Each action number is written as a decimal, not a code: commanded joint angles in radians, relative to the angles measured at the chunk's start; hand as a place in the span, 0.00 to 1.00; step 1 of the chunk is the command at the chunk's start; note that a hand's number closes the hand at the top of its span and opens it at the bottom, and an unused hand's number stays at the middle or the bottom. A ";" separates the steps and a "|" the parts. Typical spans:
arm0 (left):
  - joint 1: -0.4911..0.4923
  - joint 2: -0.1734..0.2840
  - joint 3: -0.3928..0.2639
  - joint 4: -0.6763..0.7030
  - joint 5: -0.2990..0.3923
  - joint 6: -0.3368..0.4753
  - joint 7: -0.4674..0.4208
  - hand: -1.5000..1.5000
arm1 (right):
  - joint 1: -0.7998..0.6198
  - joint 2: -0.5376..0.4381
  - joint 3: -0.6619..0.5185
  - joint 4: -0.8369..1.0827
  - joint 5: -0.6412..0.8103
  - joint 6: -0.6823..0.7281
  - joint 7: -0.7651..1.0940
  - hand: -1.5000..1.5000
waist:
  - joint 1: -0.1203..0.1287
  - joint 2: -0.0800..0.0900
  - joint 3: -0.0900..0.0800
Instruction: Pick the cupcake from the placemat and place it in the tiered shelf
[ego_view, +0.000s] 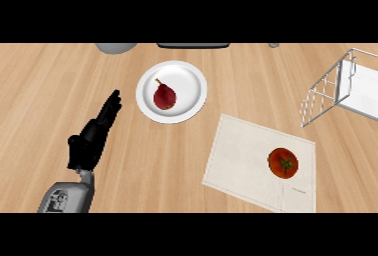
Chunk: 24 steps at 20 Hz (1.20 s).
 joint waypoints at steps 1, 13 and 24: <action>-0.035 -0.010 -0.006 -0.012 -0.006 0.002 0.051 0.50 | -0.028 -0.023 0.007 -0.039 -0.058 0.033 0.037 0.00 | 0.000 0.000 0.000; 0.006 0.000 0.013 -0.009 -0.005 0.003 0.014 0.50 | 0.043 -0.149 -0.279 -0.318 -0.195 0.067 0.218 0.00 | -0.027 -0.008 0.000; 0.061 -0.003 0.022 0.001 -0.019 0.025 -0.019 0.50 | 0.337 -0.216 -0.729 -0.486 -0.493 0.552 0.355 0.00 | -0.075 -0.019 0.001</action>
